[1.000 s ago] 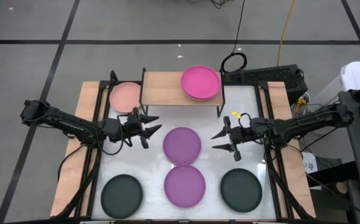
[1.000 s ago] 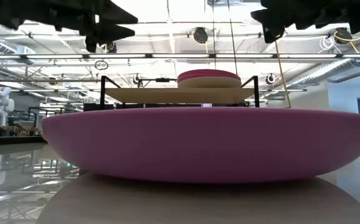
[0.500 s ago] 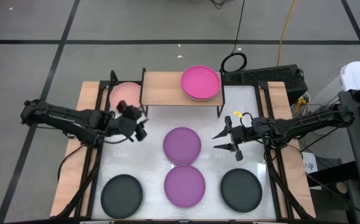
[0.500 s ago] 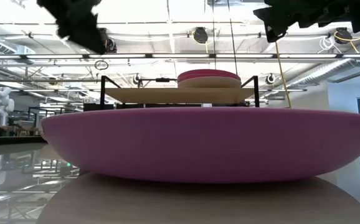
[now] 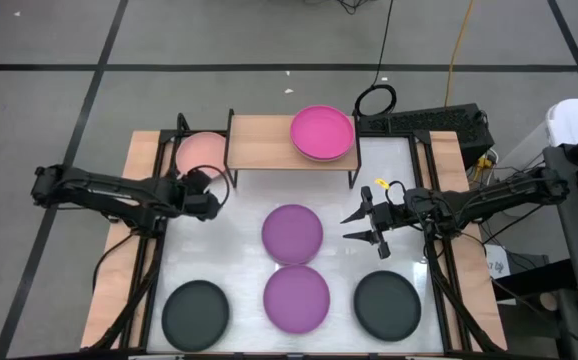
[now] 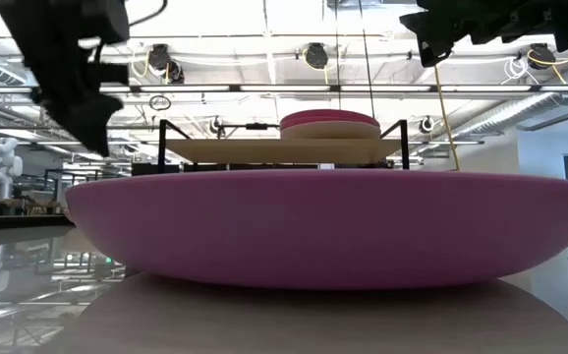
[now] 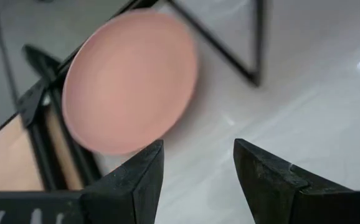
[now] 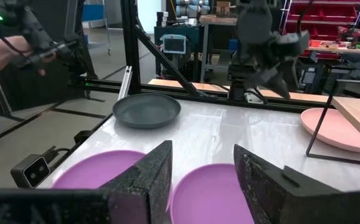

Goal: Place and stack plates onto a shelf
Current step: Stack the orange plate on top of the pink plate on the shelf

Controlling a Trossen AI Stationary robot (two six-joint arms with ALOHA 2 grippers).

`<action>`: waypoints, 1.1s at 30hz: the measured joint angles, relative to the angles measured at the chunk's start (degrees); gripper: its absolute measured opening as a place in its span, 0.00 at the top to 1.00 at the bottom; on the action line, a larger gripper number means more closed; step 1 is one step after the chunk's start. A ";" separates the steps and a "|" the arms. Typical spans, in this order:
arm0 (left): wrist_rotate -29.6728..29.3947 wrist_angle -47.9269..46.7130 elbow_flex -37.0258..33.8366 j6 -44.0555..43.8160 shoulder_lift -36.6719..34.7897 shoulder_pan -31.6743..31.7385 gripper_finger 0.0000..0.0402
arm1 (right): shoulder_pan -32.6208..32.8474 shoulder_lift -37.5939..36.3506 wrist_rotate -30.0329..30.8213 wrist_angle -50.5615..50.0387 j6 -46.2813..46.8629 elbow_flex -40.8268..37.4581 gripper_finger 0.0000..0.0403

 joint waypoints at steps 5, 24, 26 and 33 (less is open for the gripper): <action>0.90 1.67 -5.05 0.83 0.00 4.33 0.50 | 0.00 0.00 0.00 0.01 -0.04 0.02 0.61; 2.88 22.00 -11.82 27.31 5.60 17.52 0.50 | -0.04 0.02 2.84 0.02 -0.90 0.02 0.61; 3.89 22.81 -11.84 29.98 8.53 18.17 0.50 | -0.02 0.01 2.85 0.01 -0.92 0.02 0.61; 3.29 28.64 -11.84 33.65 17.26 20.38 0.50 | -0.02 0.04 2.84 1.27 -0.94 -1.39 0.61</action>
